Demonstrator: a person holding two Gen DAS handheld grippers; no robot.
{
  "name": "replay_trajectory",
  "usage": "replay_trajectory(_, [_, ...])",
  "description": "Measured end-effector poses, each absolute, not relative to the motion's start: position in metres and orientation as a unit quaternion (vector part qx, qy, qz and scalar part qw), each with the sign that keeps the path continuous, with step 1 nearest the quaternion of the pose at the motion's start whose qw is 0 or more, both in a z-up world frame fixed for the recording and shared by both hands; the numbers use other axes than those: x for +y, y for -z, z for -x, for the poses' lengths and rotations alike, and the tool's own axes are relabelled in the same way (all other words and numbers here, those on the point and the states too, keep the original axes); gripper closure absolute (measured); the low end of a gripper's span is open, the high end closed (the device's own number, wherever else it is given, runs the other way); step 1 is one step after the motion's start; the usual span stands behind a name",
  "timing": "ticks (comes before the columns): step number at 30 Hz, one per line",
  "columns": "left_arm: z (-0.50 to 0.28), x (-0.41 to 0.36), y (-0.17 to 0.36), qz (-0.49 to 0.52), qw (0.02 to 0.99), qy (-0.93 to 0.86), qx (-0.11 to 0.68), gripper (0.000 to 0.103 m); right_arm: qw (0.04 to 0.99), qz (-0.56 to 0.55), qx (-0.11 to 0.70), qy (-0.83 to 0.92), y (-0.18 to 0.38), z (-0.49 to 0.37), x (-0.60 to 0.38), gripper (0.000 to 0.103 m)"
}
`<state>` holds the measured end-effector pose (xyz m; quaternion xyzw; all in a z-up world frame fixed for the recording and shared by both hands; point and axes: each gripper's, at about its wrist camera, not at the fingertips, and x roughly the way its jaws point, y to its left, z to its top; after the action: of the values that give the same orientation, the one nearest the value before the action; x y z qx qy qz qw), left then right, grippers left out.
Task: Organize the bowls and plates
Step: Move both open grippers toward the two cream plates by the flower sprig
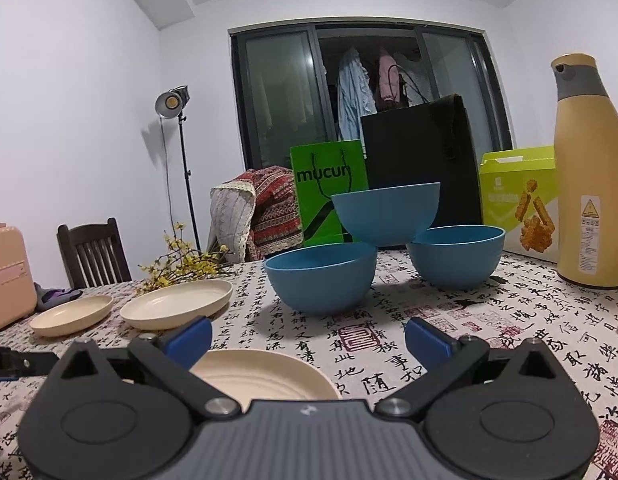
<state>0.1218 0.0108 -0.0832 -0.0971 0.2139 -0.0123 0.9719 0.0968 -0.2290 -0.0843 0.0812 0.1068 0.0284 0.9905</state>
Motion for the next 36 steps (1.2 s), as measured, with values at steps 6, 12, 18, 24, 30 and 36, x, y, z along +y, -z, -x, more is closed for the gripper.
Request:
replay_trajectory(6, [-0.118,0.014,0.083,0.109,0.973,0.011,0.201,0.0,0.993,-0.08,0.09,-0.013,0.085,-0.091,-0.228,0.0])
replay_trajectory(12, [-0.112,0.017,0.082,0.115,0.976,0.0,0.184,0.0,0.994,-0.072,0.081,-0.012,0.085,-0.087,-0.226,0.0])
replay_trajectory(18, [-0.109,0.017,0.079,0.115,0.977,-0.027,0.175,0.0,0.994,-0.064,0.085,-0.01,0.084,-0.089,-0.223,0.0])
replay_trajectory(24, [-0.112,0.024,0.071,0.132,0.973,-0.015,0.191,0.0,0.994,-0.044,0.098,0.004,0.081,-0.092,-0.218,0.0])
replay_trajectory(30, [-0.107,0.031,0.046,0.133,0.976,0.003,0.17,0.0,0.994,-0.033,0.099,-0.018,0.067,-0.09,-0.204,0.0])
replay_trajectory(36, [-0.105,0.046,0.022,0.128,0.981,0.004,0.143,0.0,0.993,-0.045,0.089,-0.058,0.042,-0.095,-0.186,0.0])
